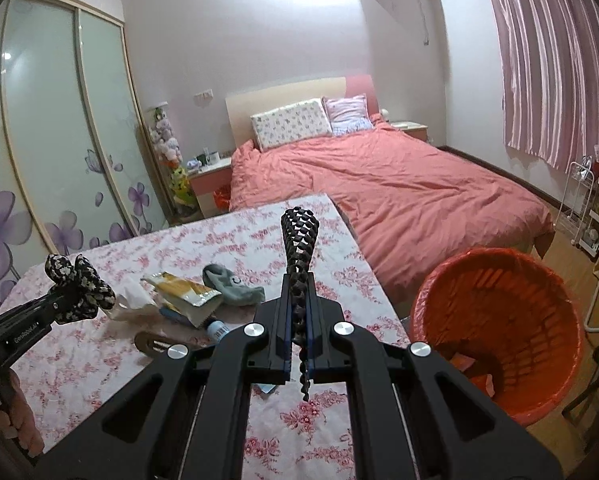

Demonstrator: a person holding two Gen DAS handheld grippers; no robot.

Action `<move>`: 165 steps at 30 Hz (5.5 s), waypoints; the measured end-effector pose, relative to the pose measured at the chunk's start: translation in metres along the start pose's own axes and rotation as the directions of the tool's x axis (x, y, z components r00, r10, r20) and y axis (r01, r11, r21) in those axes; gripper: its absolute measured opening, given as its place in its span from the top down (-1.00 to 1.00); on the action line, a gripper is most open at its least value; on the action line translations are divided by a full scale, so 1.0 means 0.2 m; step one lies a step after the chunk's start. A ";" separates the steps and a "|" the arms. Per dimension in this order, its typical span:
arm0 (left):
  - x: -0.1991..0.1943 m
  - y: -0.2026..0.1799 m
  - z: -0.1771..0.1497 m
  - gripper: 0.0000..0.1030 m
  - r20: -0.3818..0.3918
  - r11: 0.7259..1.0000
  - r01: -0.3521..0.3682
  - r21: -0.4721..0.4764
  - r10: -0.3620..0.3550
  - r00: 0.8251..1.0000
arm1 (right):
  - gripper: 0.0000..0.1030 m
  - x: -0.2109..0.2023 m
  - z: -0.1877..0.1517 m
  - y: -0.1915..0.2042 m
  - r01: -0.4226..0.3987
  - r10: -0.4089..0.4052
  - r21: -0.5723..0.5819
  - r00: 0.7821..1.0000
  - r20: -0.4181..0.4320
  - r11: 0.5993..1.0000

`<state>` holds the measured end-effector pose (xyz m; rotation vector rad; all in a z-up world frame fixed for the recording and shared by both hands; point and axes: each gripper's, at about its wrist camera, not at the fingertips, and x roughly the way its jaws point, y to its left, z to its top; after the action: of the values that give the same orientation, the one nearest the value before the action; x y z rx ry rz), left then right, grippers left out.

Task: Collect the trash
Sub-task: 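Carry the mesh net and floral cloth over the orange basket while both tools open to drop them, then move both open tools back toward the brown clip and tube on the bed, then grasp the light-blue tube with the right tool while the left grasps the brown hair clip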

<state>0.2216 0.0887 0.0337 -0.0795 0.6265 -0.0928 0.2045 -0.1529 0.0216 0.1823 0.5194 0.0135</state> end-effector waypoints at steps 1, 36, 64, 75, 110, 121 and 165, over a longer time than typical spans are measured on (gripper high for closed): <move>-0.02 -0.02 0.00 0.75 0.004 1.000 0.005 0.006 -0.005 1.000 | 0.90 -0.02 0.01 -0.01 -0.001 0.001 0.001 1.000 0.008 1.000; 0.05 -0.90 -0.11 0.74 -0.068 0.955 0.173 0.242 -0.161 0.985 | 0.90 -0.18 -0.01 -0.57 0.118 -0.128 0.146 0.990 0.062 0.982; 0.45 -1.59 -0.33 0.20 -0.244 0.870 0.371 0.325 -0.303 0.921 | 0.19 0.02 -0.14 -1.12 0.198 -0.181 0.305 0.980 -0.081 0.932; 0.41 -1.21 -0.29 -0.19 -0.175 0.933 0.202 0.299 -0.154 0.972 | 0.07 0.02 -0.11 -0.98 0.206 -0.188 0.249 0.978 -0.094 0.946; 0.31 0.20 -0.31 -0.45 -0.190 0.988 -0.155 0.013 0.154 0.970 | 0.11 0.62 -0.30 0.32 -0.129 0.051 -0.178 0.920 -0.387 0.976; 0.39 0.05 -0.30 -0.53 -0.210 0.994 -0.101 0.048 0.109 0.972 | 0.34 0.55 -0.30 0.17 -0.015 -0.035 -0.134 0.930 -0.367 0.991; 0.46 0.23 -0.28 -0.32 -0.251 0.990 -0.136 -0.037 0.122 0.960 | 0.35 0.50 -0.32 0.03 0.010 -0.037 -0.077 0.932 -0.359 0.997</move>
<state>0.2665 0.1220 -0.0700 -0.0793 0.8835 0.0413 0.2600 -0.1309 -0.0805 0.1007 0.8876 0.0438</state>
